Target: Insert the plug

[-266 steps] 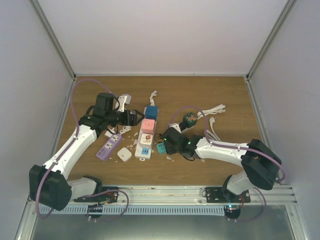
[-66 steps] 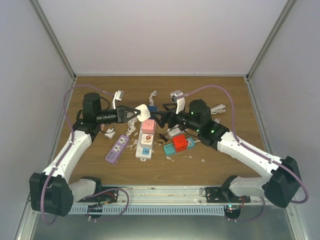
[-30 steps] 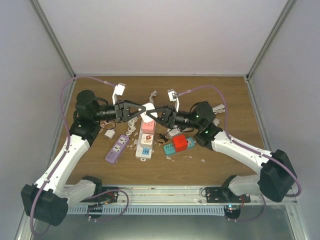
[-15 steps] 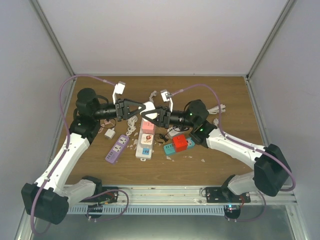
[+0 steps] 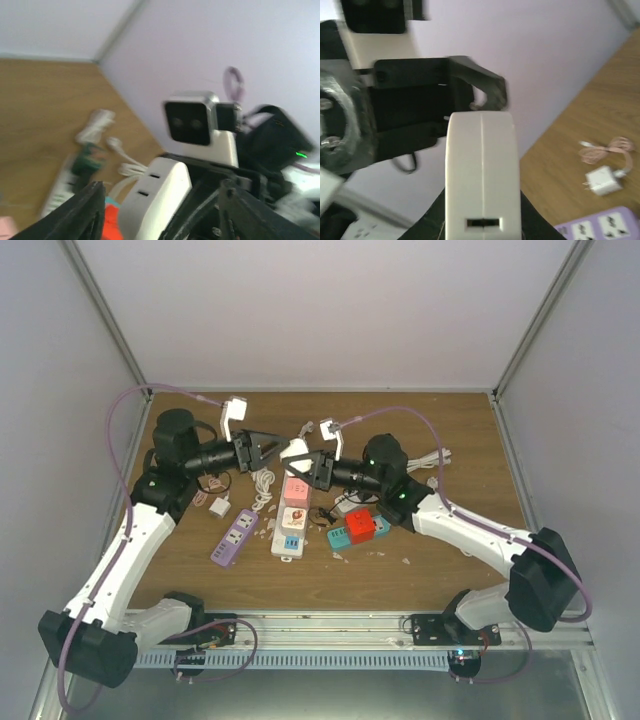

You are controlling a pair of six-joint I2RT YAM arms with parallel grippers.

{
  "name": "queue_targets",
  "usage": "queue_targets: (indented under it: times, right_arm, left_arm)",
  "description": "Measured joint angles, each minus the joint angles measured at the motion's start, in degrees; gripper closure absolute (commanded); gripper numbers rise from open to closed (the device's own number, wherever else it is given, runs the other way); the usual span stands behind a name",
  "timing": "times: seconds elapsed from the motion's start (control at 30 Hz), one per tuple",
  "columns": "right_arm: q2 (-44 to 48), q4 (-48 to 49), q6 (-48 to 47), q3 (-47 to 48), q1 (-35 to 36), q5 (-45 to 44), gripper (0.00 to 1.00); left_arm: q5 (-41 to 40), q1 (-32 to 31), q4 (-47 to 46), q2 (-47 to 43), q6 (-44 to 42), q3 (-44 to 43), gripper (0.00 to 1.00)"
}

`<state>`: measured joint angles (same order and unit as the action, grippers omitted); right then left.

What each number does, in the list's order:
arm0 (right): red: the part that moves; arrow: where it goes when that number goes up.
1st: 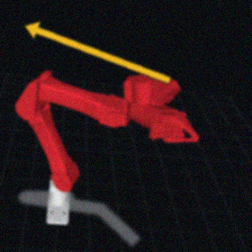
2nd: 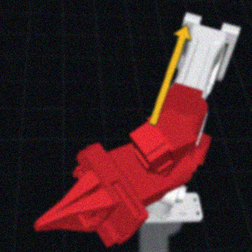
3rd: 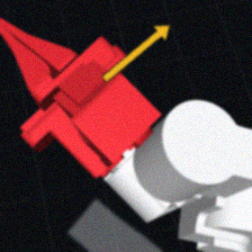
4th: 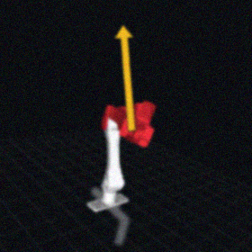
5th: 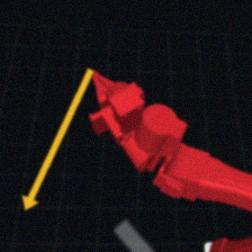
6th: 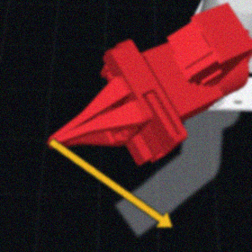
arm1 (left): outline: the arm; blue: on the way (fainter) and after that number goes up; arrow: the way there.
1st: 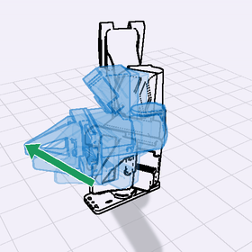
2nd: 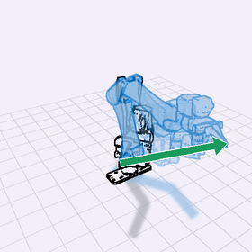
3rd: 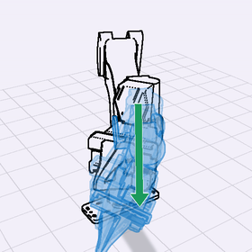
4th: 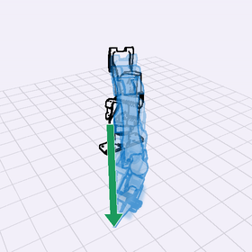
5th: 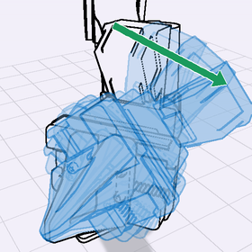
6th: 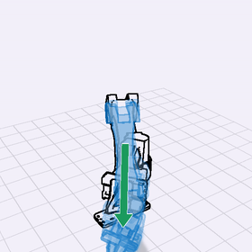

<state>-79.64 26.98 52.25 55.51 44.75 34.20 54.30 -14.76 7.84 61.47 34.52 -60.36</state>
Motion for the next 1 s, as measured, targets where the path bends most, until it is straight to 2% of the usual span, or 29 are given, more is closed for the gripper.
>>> queue_targets:
  times: [0.17, 0.3, 0.6, 0.8, 1.0]
  right_arm:
    - [-3.4, -15.8, -1.0, 6.5, 0.1, -11.7, 1.0]
    - [-7.9, -27.1, -0.1, 10.8, 1.0, -21.6, 1.0]
    - [-19.2, -46.8, 5.7, 19.9, 7.6, -40.1, 0.99]
    - [-24.8, -54.5, 8.7, 27.2, 10.5, -48.5, 0.99]
    - [-27.8, -58.6, 10.0, 30.7, 11.0, -52.3, 0.99]
  left_arm:
    - [-22.0, 0.1, 12.4, -0.2, -4.6, -3.8, 0.27]
    - [-30.9, 0.7, 18.7, -0.2, -6.5, -3.3, 0.25]
    - [-30.8, 1.4, 21.7, 0.4, -7.8, 5.9, 0.2]
    - [-28.1, 5.6, 21.5, 1.5, -8.4, 11.1, 0.25]
    - [-24.2, 7.7, 19.6, 3.2, -8.4, 13.9, 0.31]
